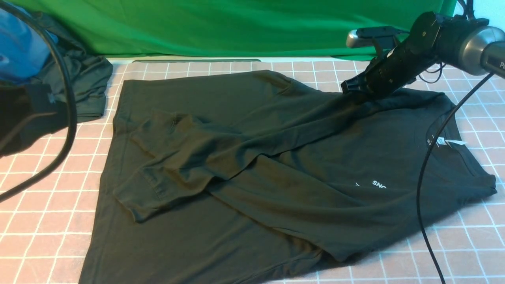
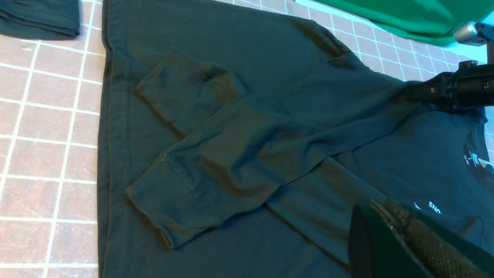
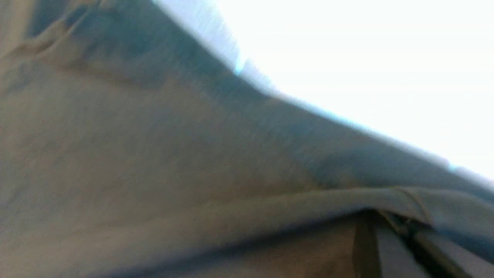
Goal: Fold a long-sleeved shirt over a pink coffee tablecloth.
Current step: 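Grasp the near edge of the shirt at its hem and shoulder corners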
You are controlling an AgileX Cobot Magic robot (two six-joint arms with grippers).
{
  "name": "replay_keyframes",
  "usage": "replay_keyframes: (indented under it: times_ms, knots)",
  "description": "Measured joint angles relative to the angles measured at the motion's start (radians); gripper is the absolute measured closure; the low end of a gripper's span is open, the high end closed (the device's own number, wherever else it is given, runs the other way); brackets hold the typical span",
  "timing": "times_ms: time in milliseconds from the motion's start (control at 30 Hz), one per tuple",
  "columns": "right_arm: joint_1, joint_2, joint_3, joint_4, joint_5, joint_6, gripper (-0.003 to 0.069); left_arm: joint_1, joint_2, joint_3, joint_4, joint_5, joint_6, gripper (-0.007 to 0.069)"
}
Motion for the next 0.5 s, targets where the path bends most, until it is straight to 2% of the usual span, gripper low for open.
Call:
replay_keyframes:
  times_ms: [233, 400, 500]
  knots:
    - [-0.019, 0.0, -0.001, -0.013, -0.069, 0.042, 0.0622, 0.0, 0.0, 0.0, 0.0, 0.0, -0.001, 0.061]
    - [-0.04, -0.051, -0.001, -0.017, 0.048, 0.011, 0.062, 0.0, 0.0, 0.0, 0.0, 0.013, -0.016, 0.061]
    - [-0.06, -0.149, -0.001, -0.017, 0.17, -0.003, 0.062, 0.0, 0.011, 0.0, 0.026, 0.088, -0.091, 0.061]
